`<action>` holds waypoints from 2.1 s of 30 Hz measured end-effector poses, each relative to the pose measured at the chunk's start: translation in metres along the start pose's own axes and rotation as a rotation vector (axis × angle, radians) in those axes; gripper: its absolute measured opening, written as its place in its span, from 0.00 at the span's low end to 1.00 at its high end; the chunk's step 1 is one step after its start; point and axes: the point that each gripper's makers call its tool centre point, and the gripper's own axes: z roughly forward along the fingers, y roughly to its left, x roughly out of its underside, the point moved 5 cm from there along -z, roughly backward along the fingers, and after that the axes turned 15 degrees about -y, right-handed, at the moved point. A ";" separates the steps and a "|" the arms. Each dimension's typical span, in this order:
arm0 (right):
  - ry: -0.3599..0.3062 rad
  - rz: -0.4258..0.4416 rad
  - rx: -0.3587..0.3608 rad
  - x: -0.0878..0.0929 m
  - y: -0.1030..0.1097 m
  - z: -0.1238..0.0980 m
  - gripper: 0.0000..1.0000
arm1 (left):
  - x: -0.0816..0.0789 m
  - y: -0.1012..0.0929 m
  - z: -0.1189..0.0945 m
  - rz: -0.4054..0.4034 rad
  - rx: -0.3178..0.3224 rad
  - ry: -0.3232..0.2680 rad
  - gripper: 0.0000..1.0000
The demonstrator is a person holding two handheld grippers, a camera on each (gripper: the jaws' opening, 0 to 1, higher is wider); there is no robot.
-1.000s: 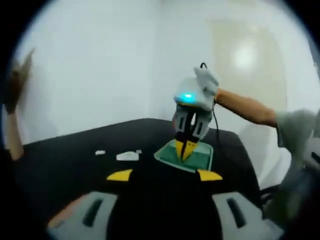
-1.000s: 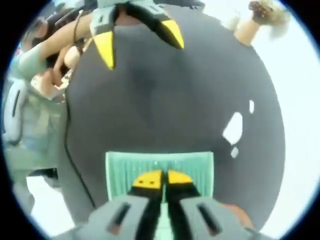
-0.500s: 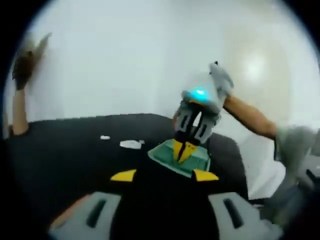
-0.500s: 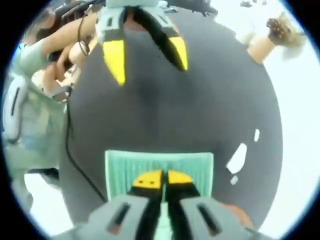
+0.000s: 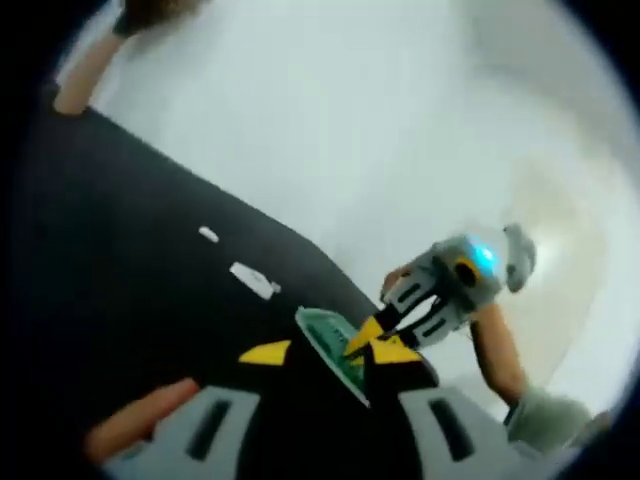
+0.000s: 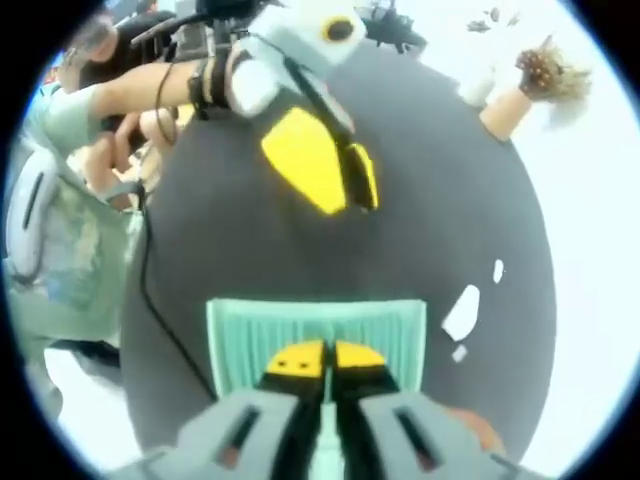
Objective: Pick up the broom and sweep the trash on the tabletop into the dustpan.
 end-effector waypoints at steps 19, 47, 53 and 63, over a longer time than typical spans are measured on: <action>-0.146 -0.005 0.021 0.006 0.002 -0.024 0.01 | 0.026 -0.015 0.022 -0.228 -0.076 0.140 0.24; -0.148 -0.012 0.028 0.009 0.002 -0.030 0.01 | 0.053 -0.022 0.048 -0.358 -0.035 0.169 0.05; -0.156 -0.010 0.032 0.011 0.003 -0.030 0.01 | 0.054 -0.019 0.049 -0.348 -0.028 0.142 0.02; -0.169 -0.024 0.042 0.010 0.000 -0.038 0.01 | 0.057 -0.017 0.050 -0.313 -0.048 0.098 0.01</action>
